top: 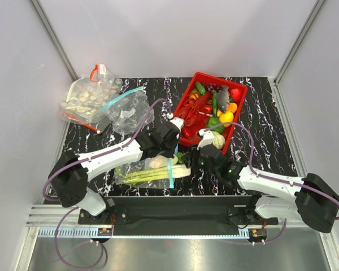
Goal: Place the food in the zip-top bag and seal the zipper
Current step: Place the fake vegetable in the zipper food storage bag.
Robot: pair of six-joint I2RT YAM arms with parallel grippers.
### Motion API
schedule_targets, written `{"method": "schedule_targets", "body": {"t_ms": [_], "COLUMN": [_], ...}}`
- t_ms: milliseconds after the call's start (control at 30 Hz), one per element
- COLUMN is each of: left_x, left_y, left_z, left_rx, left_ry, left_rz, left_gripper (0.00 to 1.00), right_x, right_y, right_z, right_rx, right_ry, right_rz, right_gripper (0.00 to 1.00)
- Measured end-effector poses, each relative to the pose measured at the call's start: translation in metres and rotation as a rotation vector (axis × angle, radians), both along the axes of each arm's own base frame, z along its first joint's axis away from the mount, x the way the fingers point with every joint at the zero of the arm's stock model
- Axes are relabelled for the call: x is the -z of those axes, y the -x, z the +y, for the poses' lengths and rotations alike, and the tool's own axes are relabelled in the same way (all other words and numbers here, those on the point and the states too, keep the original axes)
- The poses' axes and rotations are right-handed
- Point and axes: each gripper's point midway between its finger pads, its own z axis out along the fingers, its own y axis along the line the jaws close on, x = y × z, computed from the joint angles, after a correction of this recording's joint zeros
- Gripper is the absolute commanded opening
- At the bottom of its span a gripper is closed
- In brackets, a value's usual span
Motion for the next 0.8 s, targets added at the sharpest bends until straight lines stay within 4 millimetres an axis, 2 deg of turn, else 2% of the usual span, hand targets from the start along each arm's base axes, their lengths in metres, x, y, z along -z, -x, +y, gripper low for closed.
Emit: {"method": "schedule_targets", "body": {"t_ms": [167, 300, 400, 500, 600, 700, 800], "left_x": [0.0, 0.0, 0.001, 0.001, 0.0, 0.0, -0.003], "left_y": [0.0, 0.001, 0.002, 0.002, 0.003, 0.004, 0.004], "left_z": [0.0, 0.0, 0.0, -0.001, -0.002, -0.002, -0.002], "left_rx": [0.002, 0.006, 0.01, 0.014, 0.018, 0.021, 0.023], "left_ry": [-0.001, -0.001, -0.001, 0.003, 0.006, 0.007, 0.008], "left_rz": [0.0, 0.002, 0.006, 0.01, 0.014, 0.016, 0.015], "left_gripper": [0.0, 0.0, 0.0, 0.0, 0.0, 0.0, 0.0], "right_x": [0.009, 0.039, 0.057, 0.062, 0.058, 0.044, 0.042], "right_y": [-0.022, -0.028, -0.031, -0.031, -0.018, 0.002, 0.003], "right_z": [-0.019, -0.021, -0.006, 0.016, 0.041, 0.067, 0.068], "right_rx": [0.078, 0.081, 0.049, -0.019, -0.11, -0.198, -0.202], "right_ry": [0.01, 0.068, 0.092, 0.046, 0.002, -0.055, -0.066], "right_rz": [0.029, 0.103, 0.166, 0.189, 0.176, 0.155, 0.143], "right_gripper": [0.19, 0.13, 0.07, 0.06, 0.07, 0.07, 0.08]}}
